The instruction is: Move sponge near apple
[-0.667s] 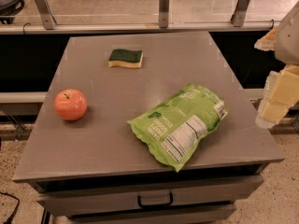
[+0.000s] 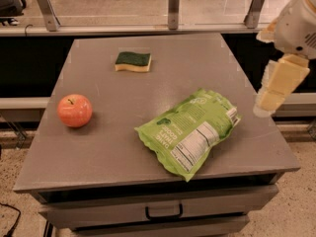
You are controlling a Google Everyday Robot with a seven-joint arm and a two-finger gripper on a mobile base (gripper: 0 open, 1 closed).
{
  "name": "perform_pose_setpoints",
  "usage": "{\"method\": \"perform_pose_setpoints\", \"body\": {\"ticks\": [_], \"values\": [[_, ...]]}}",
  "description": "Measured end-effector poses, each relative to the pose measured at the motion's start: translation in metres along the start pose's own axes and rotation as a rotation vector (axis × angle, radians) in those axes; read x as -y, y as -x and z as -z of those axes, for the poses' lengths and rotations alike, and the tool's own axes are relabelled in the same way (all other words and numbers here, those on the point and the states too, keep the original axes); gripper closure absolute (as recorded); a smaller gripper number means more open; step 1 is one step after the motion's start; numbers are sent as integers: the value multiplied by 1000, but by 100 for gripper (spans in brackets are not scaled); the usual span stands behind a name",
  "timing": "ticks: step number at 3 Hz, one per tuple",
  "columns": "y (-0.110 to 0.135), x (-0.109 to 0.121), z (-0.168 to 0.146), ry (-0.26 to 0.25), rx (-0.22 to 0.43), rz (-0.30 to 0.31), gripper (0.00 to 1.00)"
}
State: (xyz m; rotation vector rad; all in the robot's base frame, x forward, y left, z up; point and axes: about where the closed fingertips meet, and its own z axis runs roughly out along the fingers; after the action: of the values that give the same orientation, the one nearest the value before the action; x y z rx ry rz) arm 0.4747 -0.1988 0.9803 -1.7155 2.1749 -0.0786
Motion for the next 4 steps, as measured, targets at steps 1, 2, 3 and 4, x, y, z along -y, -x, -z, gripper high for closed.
{"method": "perform_pose_setpoints", "body": {"ticks": [1,2,3,4], "values": [[30,35,-16,-3,60,18,0],[83,82,-50,10,148,27,0],[121,108,-79,27,199,29,0],[157,128,-116,40,229,11,0]]}}
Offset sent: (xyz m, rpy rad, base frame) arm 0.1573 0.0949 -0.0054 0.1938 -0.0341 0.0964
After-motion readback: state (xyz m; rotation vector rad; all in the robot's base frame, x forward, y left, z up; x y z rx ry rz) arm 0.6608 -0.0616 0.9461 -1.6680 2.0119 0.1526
